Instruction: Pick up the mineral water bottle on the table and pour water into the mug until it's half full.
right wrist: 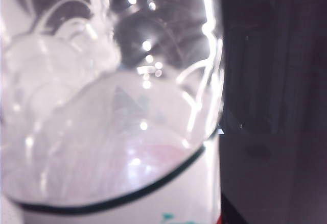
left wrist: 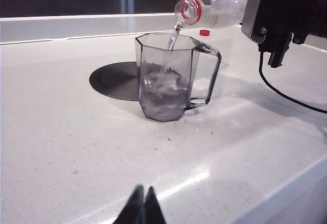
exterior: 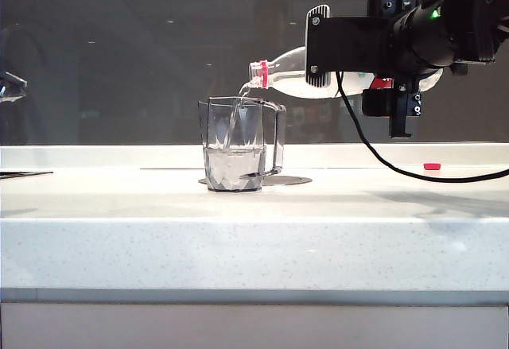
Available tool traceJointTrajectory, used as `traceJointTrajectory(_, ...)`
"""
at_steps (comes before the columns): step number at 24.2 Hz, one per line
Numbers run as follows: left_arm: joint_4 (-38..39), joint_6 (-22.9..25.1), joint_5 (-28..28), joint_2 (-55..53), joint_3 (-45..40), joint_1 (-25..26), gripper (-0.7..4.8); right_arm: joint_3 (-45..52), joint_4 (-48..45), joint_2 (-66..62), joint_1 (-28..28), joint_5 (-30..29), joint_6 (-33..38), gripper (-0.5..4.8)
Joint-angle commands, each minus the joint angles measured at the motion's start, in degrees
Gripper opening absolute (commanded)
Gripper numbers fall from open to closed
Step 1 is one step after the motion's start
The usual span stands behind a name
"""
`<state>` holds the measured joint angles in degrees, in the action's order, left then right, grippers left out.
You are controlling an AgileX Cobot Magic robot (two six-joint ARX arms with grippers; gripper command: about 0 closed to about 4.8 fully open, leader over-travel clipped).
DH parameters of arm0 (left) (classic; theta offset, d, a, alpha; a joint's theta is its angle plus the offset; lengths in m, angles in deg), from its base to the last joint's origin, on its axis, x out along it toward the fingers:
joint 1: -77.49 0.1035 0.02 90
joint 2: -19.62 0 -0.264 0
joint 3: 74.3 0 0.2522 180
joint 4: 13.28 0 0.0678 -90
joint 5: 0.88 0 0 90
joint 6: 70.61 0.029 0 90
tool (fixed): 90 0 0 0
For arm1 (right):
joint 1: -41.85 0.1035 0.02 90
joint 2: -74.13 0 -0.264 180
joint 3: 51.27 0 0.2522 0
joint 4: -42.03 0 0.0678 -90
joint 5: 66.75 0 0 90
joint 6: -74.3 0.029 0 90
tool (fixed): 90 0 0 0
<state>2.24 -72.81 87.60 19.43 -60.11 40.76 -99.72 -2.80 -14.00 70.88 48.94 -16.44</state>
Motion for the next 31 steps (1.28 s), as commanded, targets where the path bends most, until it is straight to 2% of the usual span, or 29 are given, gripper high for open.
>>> traceJointTrajectory(1, -0.5, 0.1, 0.2, 0.0, 0.2, 0.0, -0.04, -0.6, -2.9, 0.6, 0.1, -0.1, 0.2, 3.26)
traceJointTrajectory(17, -0.5, 0.1, 0.2, 0.0, 0.2, 0.0, -0.04, -0.6, -2.8, 0.6, 0.1, -0.1, 0.9, 3.26)
traceJointTrajectory(22, -0.5, 0.1, 0.2, 0.0, 0.2, 0.0, -0.04, -0.6, 0.2, 0.6, 0.2, -0.1, 1.4, 3.26)
traceJointTrajectory(31, -0.5, 0.1, 0.2, 0.0, 0.2, 0.0, -0.04, -0.6, -0.3, 0.6, 0.7, 0.2, 11.3, 3.26)
